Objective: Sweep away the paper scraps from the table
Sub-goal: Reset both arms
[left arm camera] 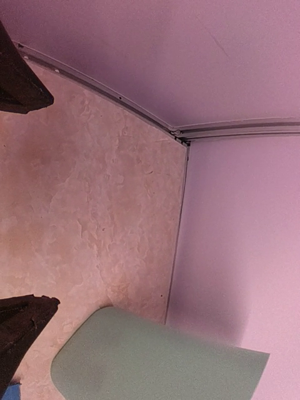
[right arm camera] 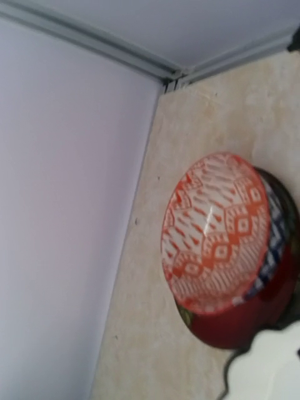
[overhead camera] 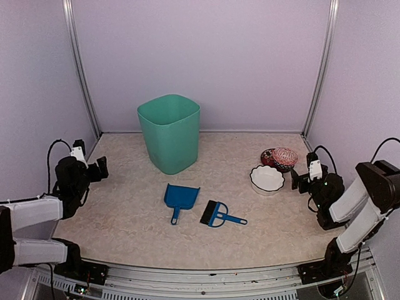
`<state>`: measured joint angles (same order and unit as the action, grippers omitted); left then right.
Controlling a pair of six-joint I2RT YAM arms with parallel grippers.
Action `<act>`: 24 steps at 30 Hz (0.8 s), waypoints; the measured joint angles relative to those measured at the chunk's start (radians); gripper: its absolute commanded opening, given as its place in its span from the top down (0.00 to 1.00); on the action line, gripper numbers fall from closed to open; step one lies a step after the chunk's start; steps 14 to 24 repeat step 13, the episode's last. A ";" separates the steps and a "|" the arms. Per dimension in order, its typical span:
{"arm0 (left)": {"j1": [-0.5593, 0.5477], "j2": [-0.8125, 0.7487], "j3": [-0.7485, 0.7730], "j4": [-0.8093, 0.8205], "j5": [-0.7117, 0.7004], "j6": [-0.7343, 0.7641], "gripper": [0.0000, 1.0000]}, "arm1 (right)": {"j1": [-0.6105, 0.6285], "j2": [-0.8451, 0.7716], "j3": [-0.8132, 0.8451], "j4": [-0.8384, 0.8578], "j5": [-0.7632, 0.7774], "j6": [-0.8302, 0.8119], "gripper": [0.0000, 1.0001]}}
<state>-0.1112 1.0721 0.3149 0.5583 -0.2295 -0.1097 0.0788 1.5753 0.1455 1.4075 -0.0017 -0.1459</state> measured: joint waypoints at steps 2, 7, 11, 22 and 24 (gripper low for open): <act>0.005 0.046 0.000 0.037 0.018 0.015 0.01 | -0.007 0.003 0.010 -0.005 0.014 0.018 0.00; 0.011 0.153 0.002 0.112 0.050 0.050 0.01 | -0.013 0.003 0.042 -0.010 0.062 0.055 0.00; 0.018 0.245 0.010 0.187 0.074 0.082 0.01 | -0.014 0.003 0.043 -0.015 0.076 0.066 0.00; 0.022 0.287 0.021 0.219 0.081 0.094 0.01 | -0.017 0.003 0.049 -0.025 0.076 0.072 0.00; 0.022 0.287 0.021 0.219 0.081 0.094 0.01 | -0.017 0.003 0.049 -0.025 0.076 0.072 0.00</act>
